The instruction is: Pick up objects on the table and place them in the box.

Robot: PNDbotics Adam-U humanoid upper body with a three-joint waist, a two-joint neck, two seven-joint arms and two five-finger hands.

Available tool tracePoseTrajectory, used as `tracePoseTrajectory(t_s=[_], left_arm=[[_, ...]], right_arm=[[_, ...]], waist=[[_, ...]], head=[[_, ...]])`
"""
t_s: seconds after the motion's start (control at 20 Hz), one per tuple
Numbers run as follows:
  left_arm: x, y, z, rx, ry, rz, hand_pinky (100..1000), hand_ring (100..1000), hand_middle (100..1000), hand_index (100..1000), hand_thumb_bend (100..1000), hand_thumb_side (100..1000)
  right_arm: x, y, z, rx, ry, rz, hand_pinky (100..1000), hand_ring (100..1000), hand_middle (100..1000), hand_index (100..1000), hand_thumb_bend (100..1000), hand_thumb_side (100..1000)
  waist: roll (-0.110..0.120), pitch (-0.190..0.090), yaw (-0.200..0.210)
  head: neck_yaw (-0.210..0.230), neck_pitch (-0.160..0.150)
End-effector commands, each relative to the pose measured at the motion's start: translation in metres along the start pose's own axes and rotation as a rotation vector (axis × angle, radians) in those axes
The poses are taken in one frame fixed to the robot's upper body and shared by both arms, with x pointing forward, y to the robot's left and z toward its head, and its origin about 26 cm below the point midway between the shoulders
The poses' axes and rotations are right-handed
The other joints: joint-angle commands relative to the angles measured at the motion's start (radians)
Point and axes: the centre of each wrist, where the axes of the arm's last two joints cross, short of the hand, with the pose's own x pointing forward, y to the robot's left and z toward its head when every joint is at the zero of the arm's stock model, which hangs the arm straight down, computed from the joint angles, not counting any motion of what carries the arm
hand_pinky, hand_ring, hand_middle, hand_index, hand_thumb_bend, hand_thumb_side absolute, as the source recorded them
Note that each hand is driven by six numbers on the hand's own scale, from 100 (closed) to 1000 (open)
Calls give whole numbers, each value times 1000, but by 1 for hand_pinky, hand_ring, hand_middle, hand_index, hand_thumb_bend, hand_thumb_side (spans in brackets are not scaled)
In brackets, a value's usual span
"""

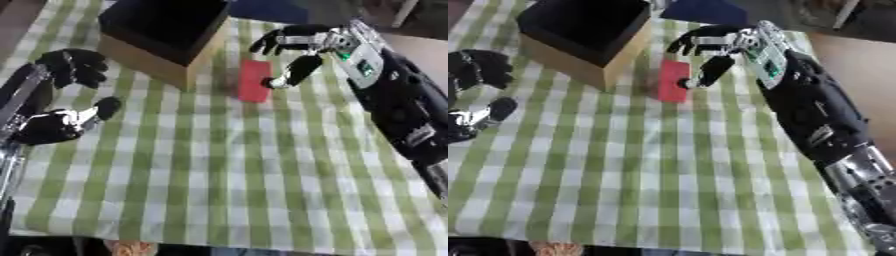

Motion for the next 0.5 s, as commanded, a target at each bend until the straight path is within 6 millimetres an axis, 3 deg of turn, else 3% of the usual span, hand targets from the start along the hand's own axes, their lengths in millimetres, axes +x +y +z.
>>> tracePoseTrajectory(t_s=[0.05,0.5], left_arm=[[7,4,-5,0,-29,-11,679,673,659,792,580,475],[7,3,-5,1,-30,-9,679,673,659,792,579,475]], right_arm=[[0,-15,6,-25,17,18,834,892,907,962,291,396],[-1,-9,1,-8,32,16,829,891,907,962,302,398]], waist=[[7,-16,2],[6,-15,7]], head=[[-4,1],[-3,2]])
